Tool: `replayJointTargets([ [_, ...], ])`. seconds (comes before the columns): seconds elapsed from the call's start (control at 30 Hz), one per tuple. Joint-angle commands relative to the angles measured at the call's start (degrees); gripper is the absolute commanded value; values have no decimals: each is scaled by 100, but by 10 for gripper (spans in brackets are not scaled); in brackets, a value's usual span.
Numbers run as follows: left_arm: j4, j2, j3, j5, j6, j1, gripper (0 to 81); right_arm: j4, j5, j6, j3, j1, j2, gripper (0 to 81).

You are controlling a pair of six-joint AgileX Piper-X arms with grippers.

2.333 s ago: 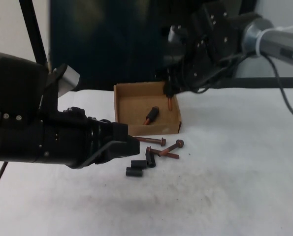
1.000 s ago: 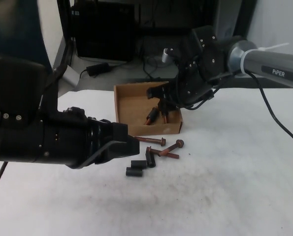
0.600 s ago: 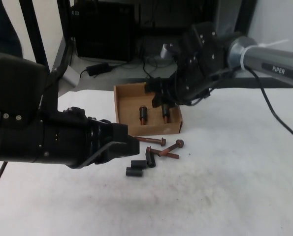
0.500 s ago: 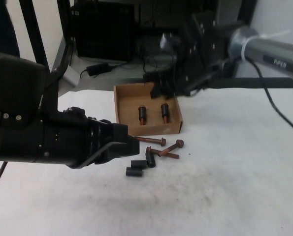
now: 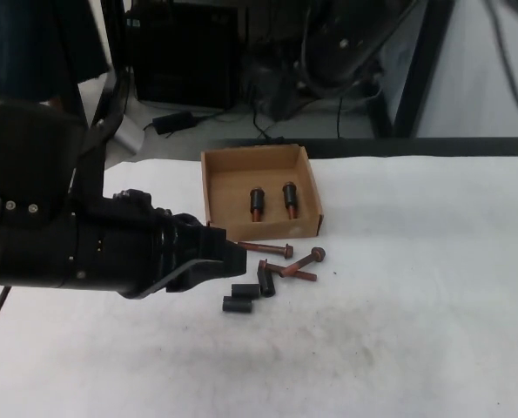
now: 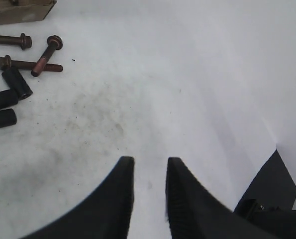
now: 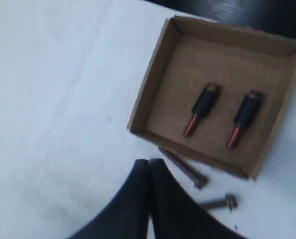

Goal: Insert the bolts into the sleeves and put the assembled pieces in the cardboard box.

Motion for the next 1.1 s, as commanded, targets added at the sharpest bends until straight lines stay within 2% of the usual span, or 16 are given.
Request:
replayJointTargets([
  [0.0, 14, -48, -6, -98, 108, -25, 224, 533, 175, -97, 10, 48, -218, 1],
  [0.27, 385, -213, -6, -123, 97, -25, 224, 675, 490, 472, 1124, 613, -976, 1],
  [0.43, 400, -822, -6, -448, 97, -25, 209, -98, 996, 1373, 2421, 950, -1612, 1],
  [0.57, 400, -1419, -6, -1035, 97, -25, 200, -1058, 772, 2213, 3785, 999, -2189, 1],
  [0.67, 497, -1764, -6, -1121, 97, -25, 200, -1893, 655, 2911, 4595, 997, -2526, 1],
  [0.73, 757, -1905, -6, -1192, 158, -25, 200, -2513, 828, 3442, 5003, 997, -2654, 1],
  [0.8, 1064, -1954, -6, -1201, 266, -25, 200, -3040, 1086, 3978, 5290, 987, -2687, 1],
  [0.97, 1476, -1953, -6, -1201, 233, -25, 200, -4051, 1197, 4833, 5781, 892, -2531, 0],
  [1.03, 1475, -1953, -6, -1284, 133, -25, 200, -4321, 1172, 5010, 5922, 839, -2409, 25],
  [1.07, 1475, -1953, -6, -1381, 119, -25, 200, -4390, 1108, 5080, 5960, 819, -2331, 67],
])
